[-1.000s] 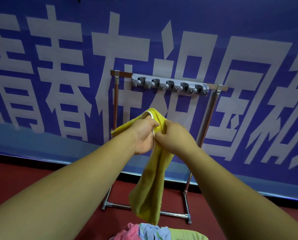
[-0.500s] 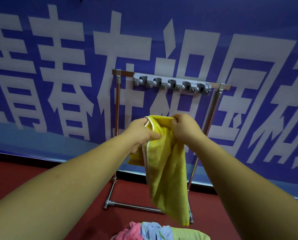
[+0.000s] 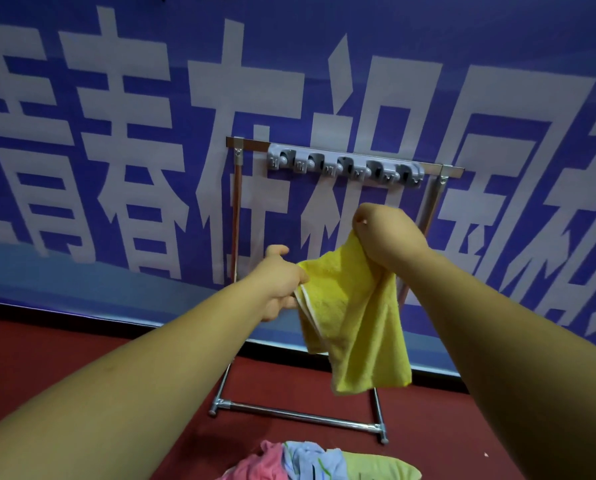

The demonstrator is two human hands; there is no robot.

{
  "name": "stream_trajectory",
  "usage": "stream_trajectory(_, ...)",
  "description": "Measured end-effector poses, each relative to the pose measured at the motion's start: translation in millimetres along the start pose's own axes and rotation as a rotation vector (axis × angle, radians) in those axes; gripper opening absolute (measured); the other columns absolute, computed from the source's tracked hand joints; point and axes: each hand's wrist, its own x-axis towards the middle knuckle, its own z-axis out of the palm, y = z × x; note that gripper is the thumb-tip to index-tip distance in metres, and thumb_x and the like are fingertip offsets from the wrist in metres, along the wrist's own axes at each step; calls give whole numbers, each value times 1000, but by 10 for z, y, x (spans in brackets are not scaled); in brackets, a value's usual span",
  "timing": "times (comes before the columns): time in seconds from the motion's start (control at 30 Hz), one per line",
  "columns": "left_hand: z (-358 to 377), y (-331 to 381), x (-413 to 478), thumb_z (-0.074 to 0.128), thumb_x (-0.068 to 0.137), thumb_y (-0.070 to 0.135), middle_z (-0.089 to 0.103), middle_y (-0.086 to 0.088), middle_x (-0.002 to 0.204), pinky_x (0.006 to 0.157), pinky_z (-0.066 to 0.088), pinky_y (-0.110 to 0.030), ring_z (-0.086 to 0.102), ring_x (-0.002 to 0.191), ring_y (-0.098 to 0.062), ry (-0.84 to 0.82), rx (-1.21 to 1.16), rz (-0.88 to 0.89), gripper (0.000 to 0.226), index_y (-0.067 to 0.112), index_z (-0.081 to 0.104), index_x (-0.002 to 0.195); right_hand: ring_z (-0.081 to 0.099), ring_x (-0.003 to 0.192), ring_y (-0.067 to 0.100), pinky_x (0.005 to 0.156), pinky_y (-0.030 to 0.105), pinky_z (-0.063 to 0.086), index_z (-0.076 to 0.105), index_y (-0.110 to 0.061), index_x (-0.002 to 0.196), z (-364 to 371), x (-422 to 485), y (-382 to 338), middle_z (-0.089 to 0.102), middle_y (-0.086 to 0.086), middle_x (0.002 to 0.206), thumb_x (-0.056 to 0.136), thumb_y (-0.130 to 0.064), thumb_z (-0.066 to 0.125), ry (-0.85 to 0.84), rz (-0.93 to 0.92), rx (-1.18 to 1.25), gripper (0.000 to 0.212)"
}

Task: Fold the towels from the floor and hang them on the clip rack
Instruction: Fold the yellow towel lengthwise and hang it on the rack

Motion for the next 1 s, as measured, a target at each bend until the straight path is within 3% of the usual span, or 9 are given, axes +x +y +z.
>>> stream_trajectory(0.1, -38, 191, -216, 66, 103, 46, 77, -11, 109, 70, 66, -40, 79, 86, -28, -105, 634, 105, 54, 31, 51, 152, 64, 96, 23, 79, 40, 56, 73, -17, 113, -97, 18, -49, 70, -1, 105, 104, -16, 53, -46, -77, 77, 21)
stream_trajectory(0.17, -110, 393, -210, 63, 101, 59, 71, -4, 133, 87, 58, -38, 71, 108, -24, -41, 909, 261, 57, 30, 58, 150, 63, 91, 15, 73, 29, 50, 74, -19, 110, -198, 16, -73, 67, -8, 99, 105, -24, 60, -121, -120, 176, 15)
stream_trajectory(0.27, -137, 680, -188, 71, 100, 39, 54, 1, 158, 120, 40, -44, 51, 143, -19, -321, 584, 324, 58, 31, 53, 155, 65, 88, 14, 79, 36, 57, 72, -18, 105, -319, -2, -93, 72, 2, 100, 99, -25, 71, -273, -94, 443, 8)
stream_trajectory(0.37, -81, 789, -163, 69, 101, 12, 71, 0, 139, 121, 41, -45, 62, 132, -15, -574, 401, 336, 46, 21, 60, 145, 68, 86, 25, 83, 45, 61, 65, -12, 100, -387, -9, -62, 72, 16, 99, 92, -11, 79, -414, -25, 764, 15)
stream_trajectory(0.47, -54, 829, -147, 75, 95, 9, 76, -13, 123, 116, 46, -48, 67, 117, -22, -567, 401, 365, 39, 7, 67, 133, 67, 88, 31, 81, 46, 59, 62, -12, 104, -454, -19, 29, 67, 19, 101, 84, -6, 83, -524, 12, 899, 30)
stream_trajectory(0.53, -96, 898, -175, 77, 94, 4, 76, -8, 102, 94, 62, -36, 72, 99, -19, -541, 373, 362, 30, 0, 68, 123, 68, 90, 32, 81, 45, 60, 63, -9, 110, -505, -33, 124, 67, 21, 105, 85, -1, 82, -592, 36, 923, 32)
stream_trajectory(0.6, -163, 994, -215, 78, 93, 4, 75, 0, 88, 69, 59, -24, 73, 82, -12, -507, 427, 404, 21, 4, 70, 112, 73, 97, 34, 91, 45, 61, 65, -3, 119, -532, -63, 221, 72, 21, 112, 89, -1, 79, -697, 54, 845, 34)
stream_trajectory(0.77, -323, 1166, -258, 83, 89, 7, 76, -2, 91, 71, 60, -29, 74, 85, -18, -458, 507, 432, 17, 13, 72, 102, 74, 113, 36, 96, 43, 62, 68, 4, 127, -388, -166, 392, 76, 20, 121, 94, -7, 75, -928, 69, 719, 35)
stream_trajectory(1.0, -750, 1138, -232, 83, 89, 11, 74, -3, 98, 72, 59, -29, 72, 89, -18, -327, 568, 381, 20, 15, 72, 104, 75, 111, 32, 106, 51, 56, 74, -9, 118, -205, -275, 693, 80, 9, 115, 88, -20, 85, -908, 173, 534, 34)
